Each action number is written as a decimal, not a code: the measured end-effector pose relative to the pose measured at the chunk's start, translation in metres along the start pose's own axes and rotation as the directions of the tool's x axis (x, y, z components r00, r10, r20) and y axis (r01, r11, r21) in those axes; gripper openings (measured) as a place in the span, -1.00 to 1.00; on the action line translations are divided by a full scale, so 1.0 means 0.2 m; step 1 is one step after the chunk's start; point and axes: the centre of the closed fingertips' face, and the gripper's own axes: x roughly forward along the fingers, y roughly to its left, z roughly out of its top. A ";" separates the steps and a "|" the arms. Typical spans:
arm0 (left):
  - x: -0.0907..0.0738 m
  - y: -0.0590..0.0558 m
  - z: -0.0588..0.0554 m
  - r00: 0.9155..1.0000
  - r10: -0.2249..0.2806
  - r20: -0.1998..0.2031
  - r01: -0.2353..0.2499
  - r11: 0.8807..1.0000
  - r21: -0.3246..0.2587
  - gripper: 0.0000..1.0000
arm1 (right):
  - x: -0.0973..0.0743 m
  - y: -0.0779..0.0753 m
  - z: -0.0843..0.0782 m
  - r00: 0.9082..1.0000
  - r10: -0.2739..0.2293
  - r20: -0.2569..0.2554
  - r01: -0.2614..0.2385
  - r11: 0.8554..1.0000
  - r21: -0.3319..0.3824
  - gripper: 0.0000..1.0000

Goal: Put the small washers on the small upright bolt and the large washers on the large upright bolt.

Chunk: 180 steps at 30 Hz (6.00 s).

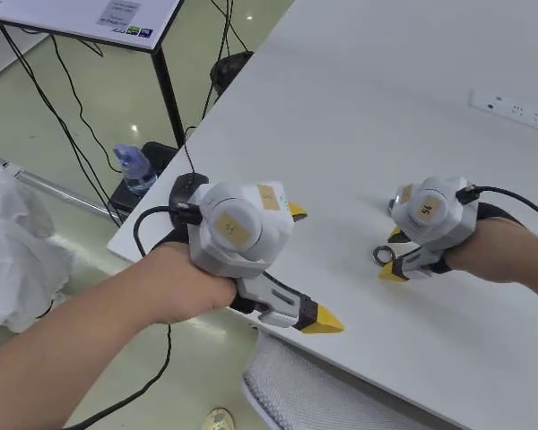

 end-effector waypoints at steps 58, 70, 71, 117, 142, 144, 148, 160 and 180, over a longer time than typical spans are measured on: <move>-0.04 -0.04 -0.02 1.000 0.011 0.003 -0.011 1.000 -0.007 0.75 | -0.10 -0.02 -0.06 0.999 -0.012 -0.051 0.016 0.997 0.076 -0.58; -0.02 -0.05 -0.01 1.000 0.015 0.007 -0.015 1.000 -0.003 0.79 | -0.30 -0.10 -0.10 0.997 -0.063 -0.045 0.067 0.992 0.105 -0.57; -0.02 -0.05 -0.01 1.000 0.014 0.007 -0.014 1.000 -0.003 0.79 | -0.32 -0.11 -0.11 0.997 -0.066 -0.046 0.071 0.992 0.106 -0.57; -0.03 0.01 -0.03 1.000 0.021 -0.014 -0.022 1.000 -0.010 0.76 | -0.31 -0.47 0.06 0.994 -0.111 -0.015 0.112 0.986 0.126 -0.57; -0.03 0.06 -0.07 0.999 0.024 -0.022 -0.025 0.999 -0.035 0.74 | -0.15 -0.48 0.01 0.996 -0.068 -0.062 0.075 0.991 0.115 -0.56; -0.03 0.06 -0.07 0.999 0.024 -0.022 -0.025 0.999 -0.036 0.74 | -0.13 -0.49 0.01 0.996 -0.066 -0.067 0.074 0.990 0.116 -0.56; -0.03 0.06 -0.07 0.999 0.023 -0.026 -0.024 0.999 -0.035 0.74 | -0.11 -0.48 0.00 0.995 -0.062 -0.074 0.070 0.991 0.113 -0.56; -0.05 0.05 -0.09 0.999 0.022 -0.033 -0.023 0.999 -0.034 0.73 | -0.07 -0.45 -0.02 0.995 -0.056 -0.082 0.066 0.989 0.130 -0.56; -0.04 0.04 -0.08 0.999 0.015 -0.031 -0.016 0.999 -0.034 0.70 | -0.08 -0.45 -0.02 0.996 -0.057 -0.075 0.068 0.986 0.151 -0.52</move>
